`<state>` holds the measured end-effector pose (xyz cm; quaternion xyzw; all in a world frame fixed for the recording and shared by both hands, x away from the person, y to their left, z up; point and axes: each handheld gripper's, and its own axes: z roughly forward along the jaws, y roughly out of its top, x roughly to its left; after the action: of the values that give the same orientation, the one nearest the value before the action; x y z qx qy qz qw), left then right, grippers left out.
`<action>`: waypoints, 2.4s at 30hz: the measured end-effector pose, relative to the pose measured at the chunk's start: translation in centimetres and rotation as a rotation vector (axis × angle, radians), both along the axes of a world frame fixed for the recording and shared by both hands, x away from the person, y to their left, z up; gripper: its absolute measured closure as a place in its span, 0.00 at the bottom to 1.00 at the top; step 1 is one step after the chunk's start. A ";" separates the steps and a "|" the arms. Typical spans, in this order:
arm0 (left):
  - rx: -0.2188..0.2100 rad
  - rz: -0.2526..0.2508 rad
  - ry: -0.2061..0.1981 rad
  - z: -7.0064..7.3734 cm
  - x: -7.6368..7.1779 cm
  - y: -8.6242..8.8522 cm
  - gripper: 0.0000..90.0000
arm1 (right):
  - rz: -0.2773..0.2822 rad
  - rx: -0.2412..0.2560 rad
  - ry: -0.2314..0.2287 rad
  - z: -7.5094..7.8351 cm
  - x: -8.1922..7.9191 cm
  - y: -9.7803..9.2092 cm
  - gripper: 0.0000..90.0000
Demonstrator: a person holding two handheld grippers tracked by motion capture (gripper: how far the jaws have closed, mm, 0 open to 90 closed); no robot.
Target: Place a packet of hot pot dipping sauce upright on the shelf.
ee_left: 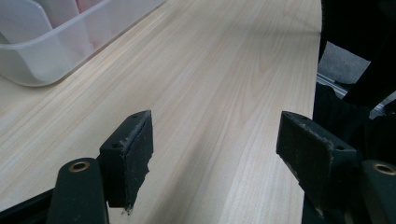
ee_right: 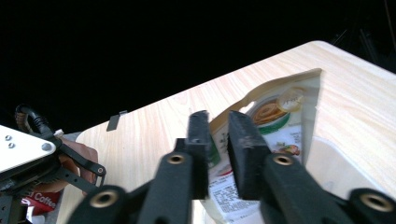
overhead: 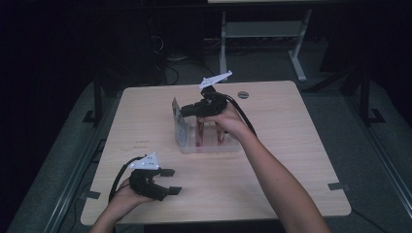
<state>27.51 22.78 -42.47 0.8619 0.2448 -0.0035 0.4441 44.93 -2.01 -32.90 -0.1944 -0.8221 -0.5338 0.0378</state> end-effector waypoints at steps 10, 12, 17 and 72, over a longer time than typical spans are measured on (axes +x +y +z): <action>0.003 0.013 -0.001 0.0 0.5 -0.1 0.29 | -0.015 -0.069 -0.085 1.0 -2.6 -1.6 0.55; 0.001 0.019 0.002 0.1 0.7 -0.3 0.29 | -0.015 -0.069 -0.089 0.9 -3.2 -2.1 0.55; 0.014 0.019 0.003 0.0 0.9 -0.5 0.29 | -0.012 -0.067 -0.113 0.5 -4.6 -3.4 0.53; 0.209 -0.066 -0.053 -1.7 -0.5 -1.9 0.25 | -0.203 -0.287 -0.106 -11.1 -15.9 -15.2 0.26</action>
<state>26.99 20.87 -44.12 0.9109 0.2035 0.0303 0.3578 29.02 -17.25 -43.97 -0.2514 -0.8668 -0.4216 -0.0877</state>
